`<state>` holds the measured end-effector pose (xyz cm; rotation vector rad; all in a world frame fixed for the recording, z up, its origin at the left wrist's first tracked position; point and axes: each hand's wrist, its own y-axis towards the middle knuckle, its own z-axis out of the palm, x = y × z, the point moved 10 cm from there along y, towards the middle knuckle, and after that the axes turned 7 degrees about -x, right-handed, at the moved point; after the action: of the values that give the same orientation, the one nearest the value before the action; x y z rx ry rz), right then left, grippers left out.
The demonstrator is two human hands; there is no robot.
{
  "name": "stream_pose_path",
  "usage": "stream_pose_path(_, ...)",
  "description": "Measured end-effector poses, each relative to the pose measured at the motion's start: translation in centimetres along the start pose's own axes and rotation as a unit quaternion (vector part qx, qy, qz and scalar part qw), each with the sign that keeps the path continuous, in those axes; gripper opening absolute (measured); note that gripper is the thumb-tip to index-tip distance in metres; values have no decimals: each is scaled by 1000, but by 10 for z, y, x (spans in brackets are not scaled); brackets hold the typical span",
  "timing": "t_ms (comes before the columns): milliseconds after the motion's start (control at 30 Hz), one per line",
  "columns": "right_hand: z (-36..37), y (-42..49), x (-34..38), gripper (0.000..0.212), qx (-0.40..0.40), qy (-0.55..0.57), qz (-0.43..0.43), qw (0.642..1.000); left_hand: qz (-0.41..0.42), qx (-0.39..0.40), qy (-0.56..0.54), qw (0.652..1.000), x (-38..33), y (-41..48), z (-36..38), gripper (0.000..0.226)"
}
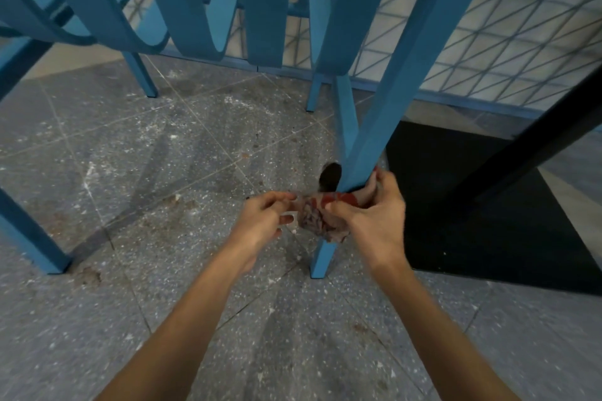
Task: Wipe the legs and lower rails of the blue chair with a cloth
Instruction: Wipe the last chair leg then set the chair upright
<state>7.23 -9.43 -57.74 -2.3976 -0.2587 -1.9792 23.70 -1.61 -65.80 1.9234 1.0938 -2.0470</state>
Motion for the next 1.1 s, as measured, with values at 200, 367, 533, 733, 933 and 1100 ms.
stream_pose_path(200, -1, -27, -5, 82, -76, -34, -74, 994, 0, 0, 7, 1000, 9, 2, -1, 22)
stream_pose_path(367, 8, -34, -47, 70, -36, -87, -4, 996, -2, 4, 8, 1000, 10, -2, -3, 20)
stream_pose_path(533, -6, -23, 5, 52, -44, -107, -31, 993, 16, 12, 19, 1000, -10, -12, -3, 23)
stream_pose_path(733, -46, -29, 103, 69, -141, -44, -168, 975, 34, 33, -20, 999, -48, -29, 2, 27)
stream_pose_path(933, 7, -79, 80, 107, 136, -267, -267, 916, -66, 243, -229, 940, -60, -88, 59, 54)
stream_pose_path(1100, 19, -56, 90, 87, 283, -245, -157, 914, -133, 166, -289, 934, -38, -65, 34, 19)
